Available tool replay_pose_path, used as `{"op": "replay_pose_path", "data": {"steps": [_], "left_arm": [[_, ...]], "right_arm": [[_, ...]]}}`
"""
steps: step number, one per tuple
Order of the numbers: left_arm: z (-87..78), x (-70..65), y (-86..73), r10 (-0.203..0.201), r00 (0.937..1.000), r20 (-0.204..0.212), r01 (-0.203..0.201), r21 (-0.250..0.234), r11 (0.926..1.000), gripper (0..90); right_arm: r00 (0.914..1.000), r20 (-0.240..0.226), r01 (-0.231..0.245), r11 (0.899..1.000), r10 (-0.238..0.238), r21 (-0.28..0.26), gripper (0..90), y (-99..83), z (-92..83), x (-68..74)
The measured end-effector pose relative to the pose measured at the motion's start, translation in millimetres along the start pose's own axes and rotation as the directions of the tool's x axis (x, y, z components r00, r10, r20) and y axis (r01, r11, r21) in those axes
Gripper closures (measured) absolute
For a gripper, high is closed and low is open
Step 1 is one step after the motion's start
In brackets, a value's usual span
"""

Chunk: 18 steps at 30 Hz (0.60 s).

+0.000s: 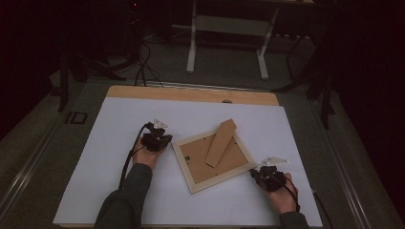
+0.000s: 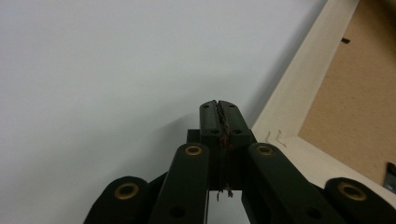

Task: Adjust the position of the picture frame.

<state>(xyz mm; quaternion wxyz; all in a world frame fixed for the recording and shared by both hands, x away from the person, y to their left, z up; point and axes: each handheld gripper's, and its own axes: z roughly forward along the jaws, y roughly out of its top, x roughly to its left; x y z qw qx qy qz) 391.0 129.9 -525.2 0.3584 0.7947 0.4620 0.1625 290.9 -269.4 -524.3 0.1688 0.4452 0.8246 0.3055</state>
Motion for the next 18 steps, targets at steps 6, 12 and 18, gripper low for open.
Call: {"op": "replay_pose_path", "data": {"steps": [6,12,18], "left_arm": [[7.0,-3.1,0.3,0.03,0.9996,0.003,-0.03,0.032,0.999,90.0],[7.5,-4.7,-2.0,0.034,0.9994,0.013,-0.034,0.045,0.9984,90.0],[8.1,-4.3,-1.6,0.048,0.9985,0.024,-0.049,0.042,0.9979,90.0]], "right_arm": [[0.9999,-0.008,-0.007,1.0,0.007,-0.003,90.0,-0.1,0.3,-1.9],[0.9989,-0.022,-0.041,0.999,0.041,-0.013,90.0,0.2,2.2,-5.4],[0.9973,-0.036,-0.064,0.998,0.063,-0.013,90.0,1.9,3.9,-9.2]]}}
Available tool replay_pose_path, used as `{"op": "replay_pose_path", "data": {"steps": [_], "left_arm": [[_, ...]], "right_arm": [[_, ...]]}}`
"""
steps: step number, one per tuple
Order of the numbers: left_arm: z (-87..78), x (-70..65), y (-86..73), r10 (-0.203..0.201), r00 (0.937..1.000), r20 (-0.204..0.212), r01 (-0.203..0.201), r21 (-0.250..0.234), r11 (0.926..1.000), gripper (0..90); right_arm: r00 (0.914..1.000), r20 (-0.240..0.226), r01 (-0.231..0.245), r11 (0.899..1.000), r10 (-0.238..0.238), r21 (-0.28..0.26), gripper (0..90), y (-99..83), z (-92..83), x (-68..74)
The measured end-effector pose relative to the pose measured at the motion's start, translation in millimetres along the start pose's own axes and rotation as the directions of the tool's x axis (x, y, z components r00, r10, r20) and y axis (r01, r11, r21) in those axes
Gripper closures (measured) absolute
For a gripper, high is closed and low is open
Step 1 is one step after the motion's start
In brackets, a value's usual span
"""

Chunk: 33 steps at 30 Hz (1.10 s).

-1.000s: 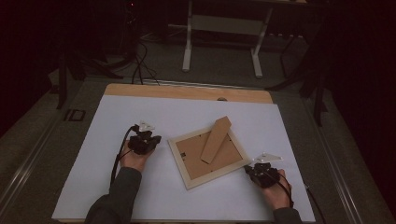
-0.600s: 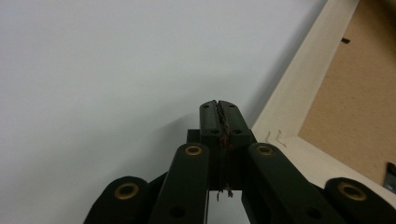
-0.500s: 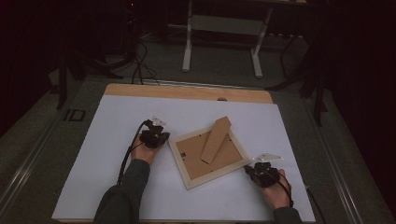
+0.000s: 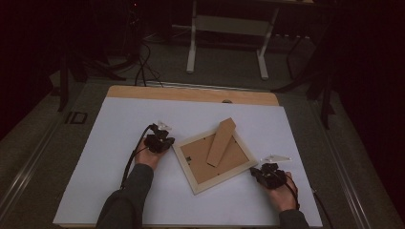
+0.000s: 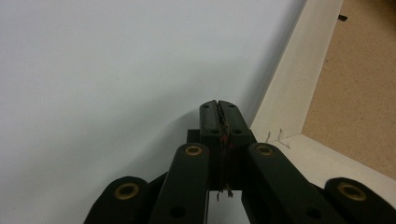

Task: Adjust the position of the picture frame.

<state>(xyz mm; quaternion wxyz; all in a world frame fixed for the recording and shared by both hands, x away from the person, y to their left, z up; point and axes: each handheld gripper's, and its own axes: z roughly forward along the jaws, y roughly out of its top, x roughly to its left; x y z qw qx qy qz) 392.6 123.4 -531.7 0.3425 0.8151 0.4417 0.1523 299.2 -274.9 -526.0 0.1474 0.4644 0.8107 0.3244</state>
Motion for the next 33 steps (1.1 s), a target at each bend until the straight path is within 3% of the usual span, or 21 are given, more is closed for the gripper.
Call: {"op": "replay_pose_path", "data": {"steps": [6,11,16,22,27,30,33], "left_arm": [[5.5,-2.1,6.6,0.012,0.9999,-0.007,-0.012,0.01,0.9999,90.0],[5.0,-1.9,6.6,0.011,0.9992,0.039,-0.011,0.018,0.9998,90.0],[3.3,-4.3,6.5,0.038,0.9979,0.053,-0.04,0.032,0.9987,90.0],[3.6,-3.8,7.4,0.055,0.997,0.054,-0.057,0.035,0.9978,89.2],[6.5,-3.1,10.0,0.05,0.9975,0.051,-0.052,0.04,0.9978,89.4],[6.8,-5.5,11.0,0.06,0.9962,0.062,-0.063,0.047,0.9969,90.0],[6.3,-5.9,10.8,0.06,0.9958,0.069,-0.063,0.05,0.9967,90.0]], "right_arm": [[1.0,0.002,0.004,1.0,-0.004,0.006,90.0,1.6,0.6,-0.3],[1.0,0.003,0.0,1.0,0.0,0.008,90.0,3.2,1.6,-1.4],[1.0,0.002,-0.009,1.0,0.009,0.013,90.0,6.3,3.6,-3.8],[0.9983,-0.013,-0.056,0.998,0.056,0.009,90.0,9.3,6.1,-11.1],[0.9951,0.027,-0.095,0.995,0.095,0.016,90.0,12.7,6.3,-20.8],[0.9923,0.021,-0.123,0.992,0.122,0.018,90.0,14.0,6.8,-27.1],[0.9925,0.031,-0.119,0.993,0.118,0.022,90.0,16.4,8.1,-28.5]]}}
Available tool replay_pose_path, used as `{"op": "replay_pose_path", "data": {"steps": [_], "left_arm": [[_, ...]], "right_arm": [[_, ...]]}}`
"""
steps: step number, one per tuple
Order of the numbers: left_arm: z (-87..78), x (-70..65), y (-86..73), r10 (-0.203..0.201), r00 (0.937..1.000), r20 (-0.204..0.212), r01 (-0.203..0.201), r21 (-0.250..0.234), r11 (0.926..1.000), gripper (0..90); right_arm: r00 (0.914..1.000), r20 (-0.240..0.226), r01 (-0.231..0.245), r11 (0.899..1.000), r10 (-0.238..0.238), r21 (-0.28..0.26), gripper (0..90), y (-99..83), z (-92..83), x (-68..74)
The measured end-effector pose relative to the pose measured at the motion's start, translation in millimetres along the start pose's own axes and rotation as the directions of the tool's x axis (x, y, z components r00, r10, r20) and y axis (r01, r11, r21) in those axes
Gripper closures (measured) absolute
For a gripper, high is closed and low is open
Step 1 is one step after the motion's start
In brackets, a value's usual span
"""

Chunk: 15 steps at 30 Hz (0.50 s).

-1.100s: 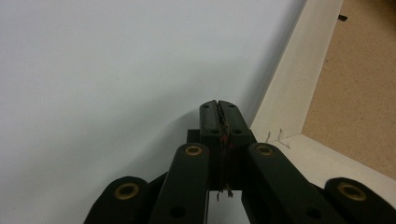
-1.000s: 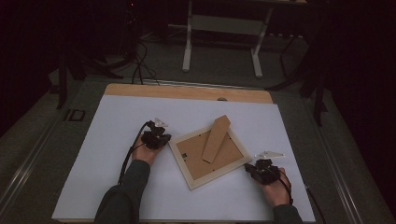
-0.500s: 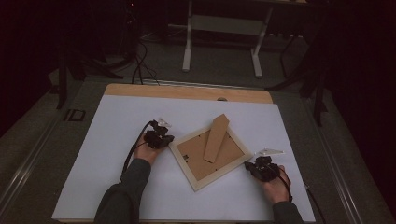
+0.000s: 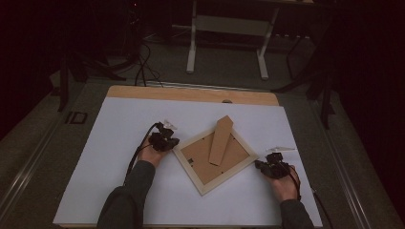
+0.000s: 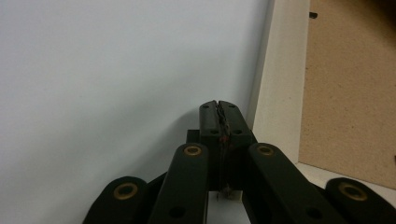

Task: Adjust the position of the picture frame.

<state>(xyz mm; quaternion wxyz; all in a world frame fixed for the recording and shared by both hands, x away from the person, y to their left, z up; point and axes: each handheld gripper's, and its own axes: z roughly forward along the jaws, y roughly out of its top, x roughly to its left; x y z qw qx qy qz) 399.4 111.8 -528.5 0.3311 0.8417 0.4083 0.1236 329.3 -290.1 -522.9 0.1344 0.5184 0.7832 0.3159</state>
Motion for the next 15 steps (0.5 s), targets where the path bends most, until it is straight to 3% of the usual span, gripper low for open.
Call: {"op": "replay_pose_path", "data": {"steps": [15], "left_arm": [[1.3,-5.6,2.8,0.026,0.9996,0.013,-0.026,0.016,0.9995,90.0]], "right_arm": [[0.9999,0.012,-0.012,1.0,0.012,0.017,90.0,15.3,10.9,0.5]]}}
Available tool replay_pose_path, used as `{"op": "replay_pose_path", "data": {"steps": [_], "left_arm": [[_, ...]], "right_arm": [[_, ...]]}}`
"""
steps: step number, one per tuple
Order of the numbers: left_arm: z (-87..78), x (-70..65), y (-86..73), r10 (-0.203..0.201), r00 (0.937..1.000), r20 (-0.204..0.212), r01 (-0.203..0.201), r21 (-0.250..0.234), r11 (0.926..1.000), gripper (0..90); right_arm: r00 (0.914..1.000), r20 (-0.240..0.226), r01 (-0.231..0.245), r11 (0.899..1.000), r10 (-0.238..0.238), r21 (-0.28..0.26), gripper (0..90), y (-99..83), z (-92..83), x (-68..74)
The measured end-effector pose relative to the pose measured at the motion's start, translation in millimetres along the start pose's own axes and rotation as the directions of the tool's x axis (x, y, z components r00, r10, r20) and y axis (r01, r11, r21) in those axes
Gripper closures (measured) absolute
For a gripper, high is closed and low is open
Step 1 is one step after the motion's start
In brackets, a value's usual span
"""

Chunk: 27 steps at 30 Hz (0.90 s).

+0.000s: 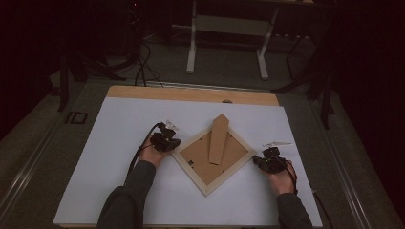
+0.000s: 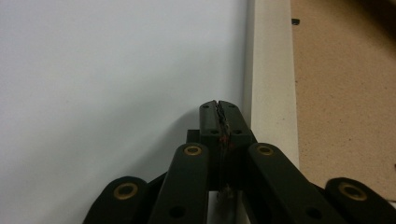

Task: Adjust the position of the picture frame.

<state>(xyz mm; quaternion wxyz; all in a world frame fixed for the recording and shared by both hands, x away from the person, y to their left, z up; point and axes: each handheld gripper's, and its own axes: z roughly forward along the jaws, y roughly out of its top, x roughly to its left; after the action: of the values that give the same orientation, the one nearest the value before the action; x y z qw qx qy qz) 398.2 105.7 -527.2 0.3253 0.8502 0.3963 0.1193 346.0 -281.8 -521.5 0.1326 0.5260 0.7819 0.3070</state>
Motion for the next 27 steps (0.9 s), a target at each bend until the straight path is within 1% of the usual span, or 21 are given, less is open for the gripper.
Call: {"op": "replay_pose_path", "data": {"steps": [1,7,8,15,18,19,22,24,25,27], "left_arm": [[-0.4,-2.1,0.2,0.013,0.9999,0.001,-0.013,0.006,0.9999,90.0],[-0.9,-7.5,0.5,0.047,0.9989,0.009,-0.047,0.016,0.9988,90.0],[-0.8,-8.4,0.6,0.05,0.9987,0.01,-0.05,0.018,0.9986,90.0],[-0.9,-13.4,-0.1,0.062,0.9979,0.017,-0.063,0.017,0.9979,90.0],[-1.0,-14.2,-0.6,0.062,0.9979,0.02,-0.063,0.014,0.9979,90.0],[-1.7,-17.9,-2.5,0.071,0.9971,0.027,-0.071,0.008,0.9974,90.0],[-2.2,-20.7,-4.6,0.065,0.9975,0.027,-0.065,-0.001,0.9979,90.0],[-2.6,-22.2,-5.0,0.069,0.9972,0.028,-0.069,-0.002,0.9976,90.0],[-2.7,-23.3,-5.1,0.07,0.9972,0.026,-0.07,-0.001,0.9976,90.0],[-3.1,-25.5,-5.1,0.075,0.9968,0.025,-0.075,0.004,0.9971,90.0]], "right_arm": [[1.0,0.002,0.002,1.0,-0.002,0.001,90.0,1.0,0.7,0.2],[0.9998,0.01,0.016,1.0,-0.016,0.016,90.0,8.4,5.3,2.1],[0.9999,0.01,0.013,1.0,-0.014,0.021,90.0,9.8,5.9,2.5],[0.999,0.03,0.031,0.999,-0.032,0.045,90.0,20.1,11.2,2.5],[0.9991,0.031,0.026,0.999,-0.028,0.046,90.0,22.9,12.4,0.6],[0.9996,0.028,0.006,0.999,-0.008,0.045,90.0,26.1,13.5,-2.3],[0.9993,0.038,0.003,0.999,-0.005,0.049,90.0,30.8,15.0,-4.5],[0.9992,0.04,0.002,0.999,-0.004,0.049,90.0,32.6,15.3,-5.1],[0.9991,0.041,-0.005,0.999,0.003,0.042,90.0,35.2,14.9,-5.5],[0.9995,0.026,-0.016,1.0,0.016,0.019,90.0,38.0,14.2,-5.6]]}}
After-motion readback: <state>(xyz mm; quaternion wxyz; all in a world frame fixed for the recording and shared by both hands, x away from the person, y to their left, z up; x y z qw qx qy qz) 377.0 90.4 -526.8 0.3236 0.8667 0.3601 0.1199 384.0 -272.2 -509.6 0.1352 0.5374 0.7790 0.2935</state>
